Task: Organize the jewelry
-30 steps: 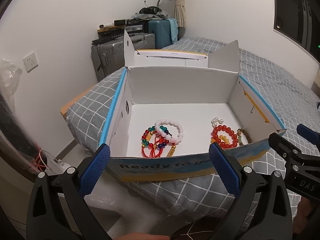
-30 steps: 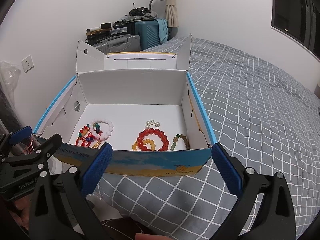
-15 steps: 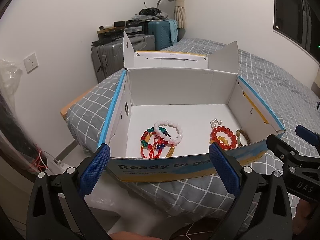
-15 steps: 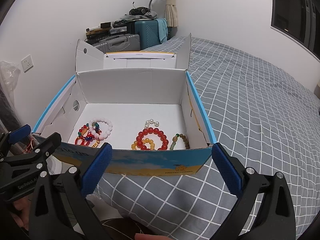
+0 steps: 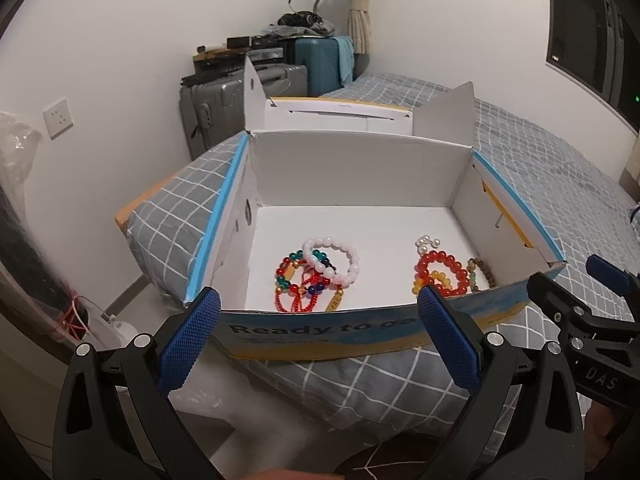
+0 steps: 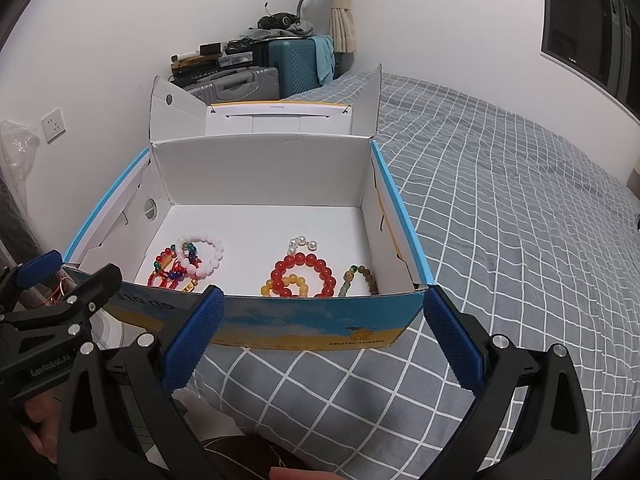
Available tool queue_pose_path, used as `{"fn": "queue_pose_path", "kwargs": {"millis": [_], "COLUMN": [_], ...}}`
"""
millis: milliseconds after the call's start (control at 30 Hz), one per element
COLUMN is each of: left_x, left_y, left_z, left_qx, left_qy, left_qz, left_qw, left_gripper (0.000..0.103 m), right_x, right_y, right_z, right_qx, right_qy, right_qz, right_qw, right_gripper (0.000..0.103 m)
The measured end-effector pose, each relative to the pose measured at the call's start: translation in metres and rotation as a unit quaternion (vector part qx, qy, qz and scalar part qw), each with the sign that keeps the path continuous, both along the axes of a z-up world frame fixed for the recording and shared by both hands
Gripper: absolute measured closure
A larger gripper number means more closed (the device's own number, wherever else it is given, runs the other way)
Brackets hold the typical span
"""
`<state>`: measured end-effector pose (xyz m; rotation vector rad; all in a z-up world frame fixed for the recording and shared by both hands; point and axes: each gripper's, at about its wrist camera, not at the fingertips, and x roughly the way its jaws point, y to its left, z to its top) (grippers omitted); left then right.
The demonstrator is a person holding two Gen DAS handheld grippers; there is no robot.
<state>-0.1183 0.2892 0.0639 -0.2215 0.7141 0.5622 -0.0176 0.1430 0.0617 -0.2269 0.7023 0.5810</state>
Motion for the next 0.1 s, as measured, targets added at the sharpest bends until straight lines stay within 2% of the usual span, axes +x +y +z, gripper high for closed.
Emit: {"fn": "queue_pose_path", "kwargs": {"millis": [100], "left_x": [-0.001], "left_y": [0.0011], "left_z": [0.0], "left_qx": [-0.005], "left_qy": [-0.002], "left_qz": [0.004], "left_qw": [1.0], "left_gripper": [0.006], "right_x": [0.0002], "right_y": [-0.0007], "right_z": [0.0002], "right_qx": [0.001], "right_qy": [0.0], "right_qz": [-0.001], "right_qw": [1.0], "right_gripper": [0.008]}}
